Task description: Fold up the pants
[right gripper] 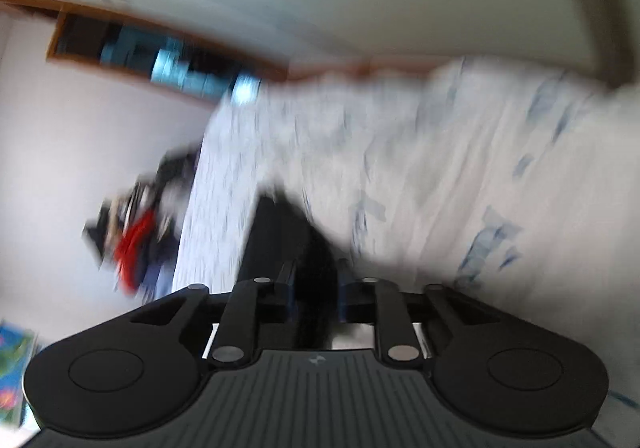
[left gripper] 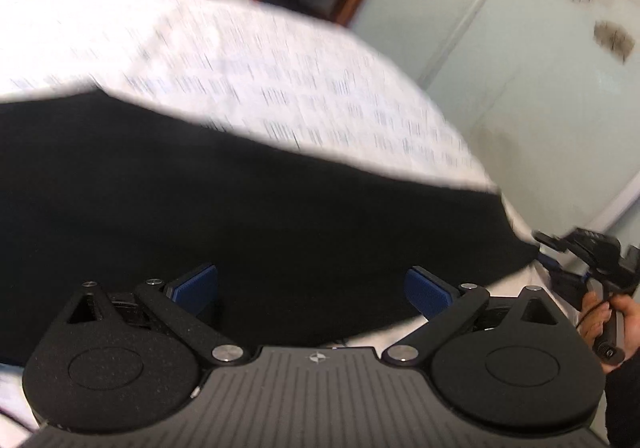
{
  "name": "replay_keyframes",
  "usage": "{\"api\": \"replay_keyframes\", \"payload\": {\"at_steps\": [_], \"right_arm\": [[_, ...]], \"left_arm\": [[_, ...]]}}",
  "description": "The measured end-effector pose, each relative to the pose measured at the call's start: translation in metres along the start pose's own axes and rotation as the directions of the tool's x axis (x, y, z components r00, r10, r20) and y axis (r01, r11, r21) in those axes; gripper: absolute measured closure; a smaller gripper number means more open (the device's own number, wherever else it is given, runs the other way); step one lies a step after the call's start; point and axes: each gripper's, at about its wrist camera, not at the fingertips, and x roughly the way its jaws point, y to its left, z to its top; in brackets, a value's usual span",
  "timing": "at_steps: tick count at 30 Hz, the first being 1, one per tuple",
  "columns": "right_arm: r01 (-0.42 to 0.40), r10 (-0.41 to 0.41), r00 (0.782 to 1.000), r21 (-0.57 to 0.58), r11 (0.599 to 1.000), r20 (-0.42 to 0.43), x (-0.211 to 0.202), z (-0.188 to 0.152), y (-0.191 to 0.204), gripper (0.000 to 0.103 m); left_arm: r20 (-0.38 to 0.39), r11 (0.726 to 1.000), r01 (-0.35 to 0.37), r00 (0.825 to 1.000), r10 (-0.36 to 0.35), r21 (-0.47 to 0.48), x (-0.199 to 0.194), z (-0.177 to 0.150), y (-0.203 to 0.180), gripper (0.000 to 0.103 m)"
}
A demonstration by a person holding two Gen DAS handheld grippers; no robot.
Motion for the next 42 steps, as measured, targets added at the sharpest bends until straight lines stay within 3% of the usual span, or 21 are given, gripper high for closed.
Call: {"api": "replay_keyframes", "payload": {"at_steps": [2,3,4,6,9,11,13,16,18,20,24,26,28,30,32,34,35,36,37,40,42], "right_arm": [[0.015,-0.005,0.997,-0.132,0.991,0.076,-0.010,-0.005,0.030,0.060],[-0.001,0.016,0.997,-0.182,0.983,0.082,-0.008,-0.012,0.047,0.044],[-0.052,0.062,0.997,-0.227,0.972,0.039,0.001,-0.023,0.066,0.031],[-0.165,0.130,0.982,-0.290,0.943,-0.137,0.034,-0.052,0.103,0.026],[-0.326,0.161,0.895,-0.364,0.872,-0.416,0.101,-0.120,0.166,0.026],[-0.439,0.115,0.811,-0.466,0.768,-0.574,0.148,-0.171,0.214,0.026],[-0.529,0.001,0.740,-0.581,0.619,-0.673,0.193,-0.221,0.260,0.027],[-0.575,-0.154,0.725,-0.713,0.401,-0.671,0.243,-0.283,0.306,0.027],[-0.594,-0.227,0.717,-0.748,0.297,-0.659,0.267,-0.308,0.320,0.027],[-0.623,-0.270,0.692,-0.743,0.245,-0.670,0.284,-0.331,0.330,0.027],[-0.663,-0.315,0.656,-0.723,0.195,-0.686,0.305,-0.355,0.340,0.027],[-0.681,-0.316,0.664,-0.723,0.121,-0.678,0.305,-0.370,0.335,0.040],[-0.686,-0.324,0.682,-0.727,0.027,-0.655,0.298,-0.381,0.334,0.078],[-0.721,-0.331,0.640,-0.691,0.055,-0.694,0.295,-0.381,0.342,0.098],[-0.726,-0.321,0.649,-0.687,0.009,-0.690,0.287,-0.383,0.350,0.098],[-0.742,-0.319,0.629,-0.670,0.026,-0.709,0.285,-0.381,0.352,0.099],[-0.731,-0.323,0.642,-0.682,0.015,-0.696,0.286,-0.382,0.350,0.099],[-0.705,-0.325,0.673,-0.709,-0.012,-0.664,0.288,-0.383,0.348,0.099],[-0.691,-0.322,0.686,-0.723,-0.006,-0.653,0.292,-0.381,0.345,0.100],[-0.639,-0.281,0.727,-0.767,0.055,-0.626,0.304,-0.368,0.345,0.103],[-0.633,-0.277,0.716,-0.763,0.129,-0.641,0.314,-0.358,0.342,0.103]], "left_arm": [[0.067,0.998,-0.055,0.996,0.055,-0.006,-0.019,0.005,0.015,0.002],[0.093,0.996,-0.091,0.991,0.093,-0.025,-0.026,0.008,0.025,0.002],[0.112,0.991,-0.119,0.986,0.124,-0.057,-0.030,0.011,0.036,0.002],[0.127,0.975,-0.168,0.974,0.188,-0.148,-0.036,0.014,0.062,0.002],[0.152,0.937,-0.235,0.948,0.280,-0.259,-0.037,0.011,0.093,0.002],[0.143,0.921,-0.250,0.942,0.302,-0.299,-0.033,0.007,0.106,0.002],[0.135,0.912,-0.241,0.945,0.298,-0.331,-0.029,0.003,0.115,0.002],[0.169,0.915,-0.228,0.940,0.296,-0.333,-0.033,-0.010,0.119,0.002],[0.190,0.919,-0.225,0.936,0.296,-0.325,-0.033,-0.015,0.117,0.002],[0.210,0.927,-0.222,0.933,0.291,-0.301,-0.031,-0.021,0.116,0.002],[0.239,0.942,-0.243,0.925,0.296,-0.230,-0.029,-0.032,0.110,0.001],[0.234,0.942,-0.256,0.923,0.305,-0.218,-0.026,-0.032,0.109,0.001],[0.226,0.939,-0.269,0.922,0.315,-0.212,-0.023,-0.032,0.108,0.001],[0.227,0.937,-0.283,0.918,0.326,-0.203,-0.022,-0.034,0.103,0.001],[0.228,0.937,-0.289,0.916,0.330,-0.197,-0.022,-0.034,0.101,0.001],[0.231,0.938,-0.283,0.917,0.326,-0.201,-0.023,-0.036,0.102,0.001],[0.232,0.938,-0.280,0.917,0.324,-0.203,-0.023,-0.035,0.103,0.001],[0.232,0.938,-0.279,0.917,0.323,-0.203,-0.023,-0.033,0.101,0.001],[0.232,0.939,-0.279,0.918,0.322,-0.202,-0.023,-0.033,0.102,0.001],[0.235,0.940,-0.275,0.918,0.319,-0.201,-0.025,-0.034,0.103,0.001],[0.228,0.941,-0.274,0.921,0.317,-0.200,-0.026,-0.032,0.103,0.001]]}}
